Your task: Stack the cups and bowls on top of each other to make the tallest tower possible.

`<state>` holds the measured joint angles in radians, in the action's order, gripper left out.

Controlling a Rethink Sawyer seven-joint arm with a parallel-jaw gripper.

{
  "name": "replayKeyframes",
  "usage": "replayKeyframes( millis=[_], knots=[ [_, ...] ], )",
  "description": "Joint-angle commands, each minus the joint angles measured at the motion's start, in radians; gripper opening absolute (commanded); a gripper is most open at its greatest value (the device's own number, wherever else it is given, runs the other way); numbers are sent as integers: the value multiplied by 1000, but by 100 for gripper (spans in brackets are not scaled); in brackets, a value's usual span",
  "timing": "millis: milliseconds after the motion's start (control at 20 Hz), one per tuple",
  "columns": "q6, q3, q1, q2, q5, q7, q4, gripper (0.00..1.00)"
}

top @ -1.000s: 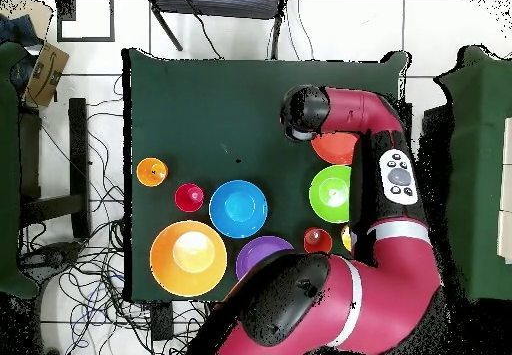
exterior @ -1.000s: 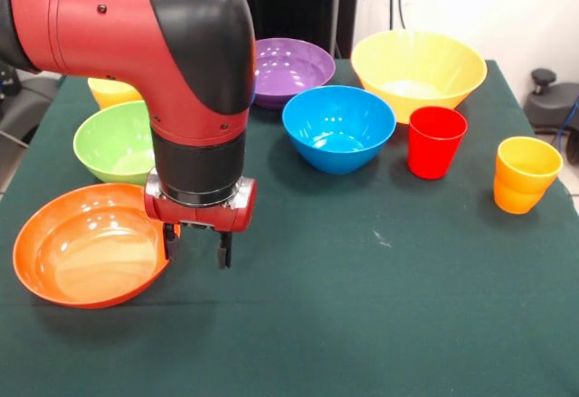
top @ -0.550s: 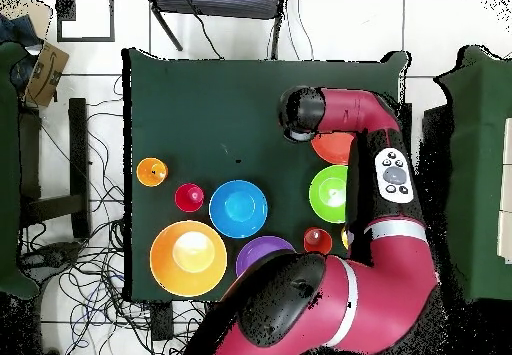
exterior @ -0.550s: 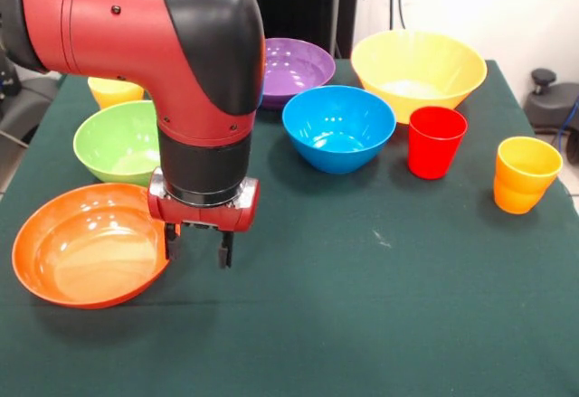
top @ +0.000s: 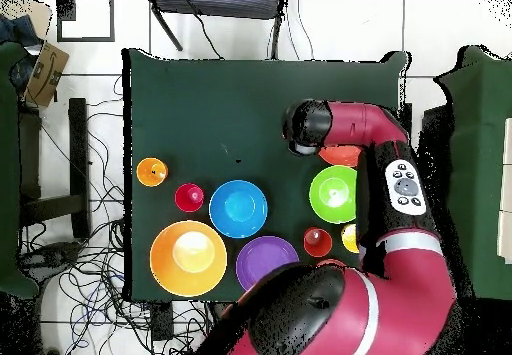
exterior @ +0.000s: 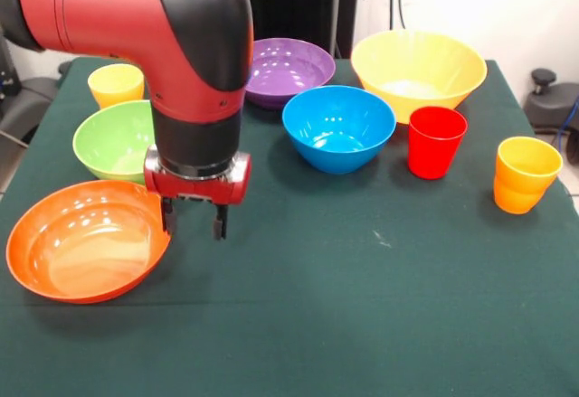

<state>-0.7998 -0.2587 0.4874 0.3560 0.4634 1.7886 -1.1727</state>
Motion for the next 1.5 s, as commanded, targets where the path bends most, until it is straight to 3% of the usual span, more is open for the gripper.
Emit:
replayKeyframes(
  millis=[50,350,600,900,1500],
  knots=[
    [87,-27,19,83,107,-202,-182,100],
    [231,-61,43,95,129,-151,-292,100],
    [375,45,-50,49,224,7,-275,100],
    [464,170,-151,-24,263,133,-228,100],
    [517,303,-249,-95,214,129,-171,100]
  ],
)
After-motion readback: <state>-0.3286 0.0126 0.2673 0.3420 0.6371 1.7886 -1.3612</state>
